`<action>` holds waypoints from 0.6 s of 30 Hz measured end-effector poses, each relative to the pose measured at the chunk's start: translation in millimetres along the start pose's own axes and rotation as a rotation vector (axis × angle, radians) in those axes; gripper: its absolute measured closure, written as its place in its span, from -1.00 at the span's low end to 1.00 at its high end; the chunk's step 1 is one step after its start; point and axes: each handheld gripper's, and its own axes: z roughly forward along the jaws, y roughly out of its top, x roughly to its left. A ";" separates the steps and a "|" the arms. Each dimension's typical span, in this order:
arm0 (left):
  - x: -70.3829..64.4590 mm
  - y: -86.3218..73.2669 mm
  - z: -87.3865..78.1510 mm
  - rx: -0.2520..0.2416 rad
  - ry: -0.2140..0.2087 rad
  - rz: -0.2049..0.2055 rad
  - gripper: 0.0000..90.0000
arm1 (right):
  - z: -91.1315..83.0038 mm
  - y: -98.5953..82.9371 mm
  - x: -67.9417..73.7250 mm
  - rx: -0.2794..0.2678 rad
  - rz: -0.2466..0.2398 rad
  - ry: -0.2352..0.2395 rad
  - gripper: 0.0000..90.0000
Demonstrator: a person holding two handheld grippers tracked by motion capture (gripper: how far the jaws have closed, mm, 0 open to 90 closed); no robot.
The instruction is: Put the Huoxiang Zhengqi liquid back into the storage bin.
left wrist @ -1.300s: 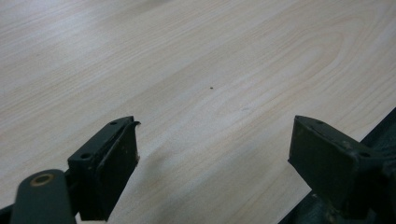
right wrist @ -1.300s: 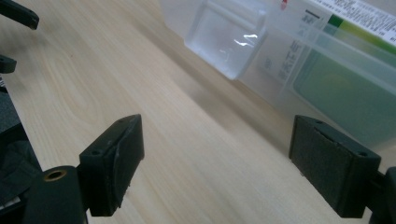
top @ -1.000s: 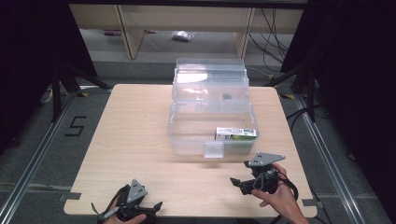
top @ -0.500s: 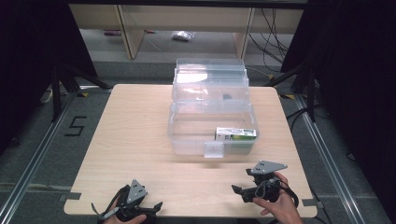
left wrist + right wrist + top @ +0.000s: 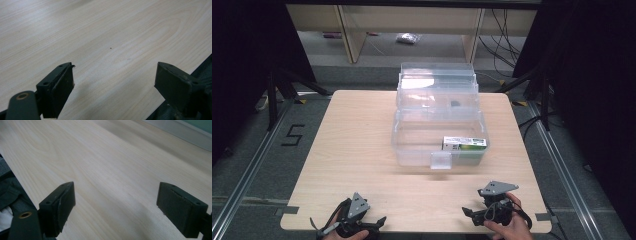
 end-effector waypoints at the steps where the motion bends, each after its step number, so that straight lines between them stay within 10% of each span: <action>1: 0.0 0.0 0.0 0.000 0.000 0.000 -0.67 | 0.0 0.0 0.0 0.000 0.000 0.000 -0.64; 18: 0.1 0.2 0.0 0.007 0.005 0.002 -0.67 | -5.3 -9.2 6.6 0.029 0.011 -0.031 -0.64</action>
